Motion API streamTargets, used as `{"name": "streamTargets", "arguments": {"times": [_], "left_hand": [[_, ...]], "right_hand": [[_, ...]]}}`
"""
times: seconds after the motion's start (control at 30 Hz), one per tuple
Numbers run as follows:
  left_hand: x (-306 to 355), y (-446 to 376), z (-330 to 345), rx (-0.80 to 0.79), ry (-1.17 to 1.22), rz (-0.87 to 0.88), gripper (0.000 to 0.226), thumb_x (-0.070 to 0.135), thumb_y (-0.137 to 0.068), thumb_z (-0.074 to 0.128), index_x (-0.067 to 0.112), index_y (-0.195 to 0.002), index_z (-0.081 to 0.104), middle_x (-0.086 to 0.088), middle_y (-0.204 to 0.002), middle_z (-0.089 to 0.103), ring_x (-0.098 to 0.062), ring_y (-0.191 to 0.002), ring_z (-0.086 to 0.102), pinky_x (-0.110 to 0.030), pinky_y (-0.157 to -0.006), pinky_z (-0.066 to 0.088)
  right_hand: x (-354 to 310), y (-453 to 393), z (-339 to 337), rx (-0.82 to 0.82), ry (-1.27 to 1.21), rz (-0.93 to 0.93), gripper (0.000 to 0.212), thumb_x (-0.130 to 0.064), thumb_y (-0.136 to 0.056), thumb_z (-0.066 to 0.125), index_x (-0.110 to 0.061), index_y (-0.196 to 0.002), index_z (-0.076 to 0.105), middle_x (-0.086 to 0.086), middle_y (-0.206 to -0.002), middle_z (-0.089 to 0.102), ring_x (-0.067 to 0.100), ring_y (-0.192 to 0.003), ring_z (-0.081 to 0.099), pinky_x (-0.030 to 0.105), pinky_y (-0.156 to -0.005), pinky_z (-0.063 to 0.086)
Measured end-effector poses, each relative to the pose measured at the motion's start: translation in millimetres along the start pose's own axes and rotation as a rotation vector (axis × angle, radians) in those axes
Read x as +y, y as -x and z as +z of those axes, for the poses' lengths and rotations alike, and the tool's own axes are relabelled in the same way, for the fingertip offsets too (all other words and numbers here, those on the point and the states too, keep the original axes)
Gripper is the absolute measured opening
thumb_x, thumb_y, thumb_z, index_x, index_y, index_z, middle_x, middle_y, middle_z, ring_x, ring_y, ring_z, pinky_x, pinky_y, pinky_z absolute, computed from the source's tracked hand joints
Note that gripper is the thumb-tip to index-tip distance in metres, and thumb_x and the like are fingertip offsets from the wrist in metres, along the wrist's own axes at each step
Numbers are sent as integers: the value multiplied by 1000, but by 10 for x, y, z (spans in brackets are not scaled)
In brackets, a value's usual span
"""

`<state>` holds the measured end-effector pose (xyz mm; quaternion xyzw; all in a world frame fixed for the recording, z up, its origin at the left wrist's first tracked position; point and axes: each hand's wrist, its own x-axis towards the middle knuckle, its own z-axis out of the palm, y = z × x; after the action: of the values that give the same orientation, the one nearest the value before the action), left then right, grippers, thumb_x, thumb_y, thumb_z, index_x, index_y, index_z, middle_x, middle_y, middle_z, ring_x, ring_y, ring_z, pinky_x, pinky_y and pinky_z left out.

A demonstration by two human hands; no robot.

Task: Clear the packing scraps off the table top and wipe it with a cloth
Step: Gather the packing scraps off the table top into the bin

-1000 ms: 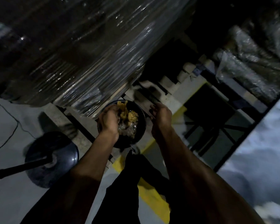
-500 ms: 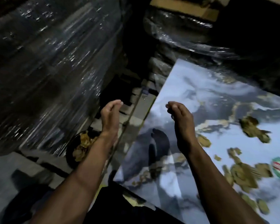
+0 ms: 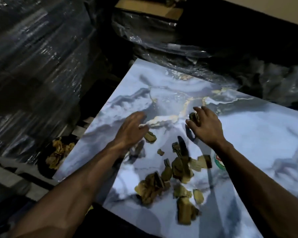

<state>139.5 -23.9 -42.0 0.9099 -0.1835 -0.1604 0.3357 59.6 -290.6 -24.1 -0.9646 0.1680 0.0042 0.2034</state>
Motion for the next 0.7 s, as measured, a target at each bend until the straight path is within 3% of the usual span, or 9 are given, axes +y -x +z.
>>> {"name": "streamTargets", "arguments": {"times": [0.1, 0.17, 0.3, 0.4, 0.5, 0.6, 0.7], "left_hand": [[91, 24, 219, -108, -97, -21, 60, 42, -95, 54, 20, -148, 38, -6, -155, 36, -25, -139, 39, -39, -111, 36], [122, 107, 313, -203, -172, 55, 64, 55, -92, 46, 26, -148, 36, -3, -156, 35, -23, -140, 38, -40, -112, 34], [147, 362, 386, -302, -421, 240, 76, 70, -91, 25, 22, -150, 32, -4, -159, 27, -21, -148, 21, -37, -119, 18], [80, 614, 361, -310, -387, 205, 80, 73, -87, 15, 27, -153, 22, 2, -162, 16, -15, -150, 9, -31, -120, 4], [-133, 948, 320, -275, -221, 184, 89, 84, -78, 4, 36, -153, 12, 7, -163, 11, -7, -149, 2, -30, -122, 2], [-264, 1316, 343, -225, -157, 235, 88, 82, -81, 20, 34, -153, 6, 8, -162, 8, -4, -147, -1, -37, -123, 8], [-222, 1507, 517, -188, -244, 253, 99, 83, -77, 34, 29, -154, 4, 8, -160, 2, -8, -147, -6, -31, -121, -5]], "right_hand": [[143, -64, 137, -127, 132, -136, 82, -75, -80, 28, -23, -140, 48, 13, -144, 47, 37, -132, 44, 49, -102, 42], [187, 30, 259, -174, 219, -235, 76, -74, -81, 27, -27, -136, 51, 9, -146, 45, 35, -134, 41, 50, -101, 40], [377, 421, 356, -183, 198, -278, 64, -68, -92, 25, -27, -132, 54, 9, -151, 41, 34, -142, 33, 51, -108, 34], [558, 780, 377, -94, 98, -206, 65, -57, -101, 22, -13, -136, 54, 14, -146, 48, 35, -139, 39, 54, -112, 32], [491, 1187, 375, 131, -45, -92, 50, -41, -100, 33, -6, -123, 61, 16, -126, 61, 37, -121, 51, 42, -105, 34], [192, 1542, 491, 172, -58, 106, 54, -48, -95, 33, -13, -127, 58, 12, -133, 56, 34, -127, 45, 41, -105, 31], [-120, 1684, 725, 139, -75, 189, 57, -50, -95, 31, -15, -133, 54, 11, -139, 53, 33, -133, 42, 45, -109, 32]]}}
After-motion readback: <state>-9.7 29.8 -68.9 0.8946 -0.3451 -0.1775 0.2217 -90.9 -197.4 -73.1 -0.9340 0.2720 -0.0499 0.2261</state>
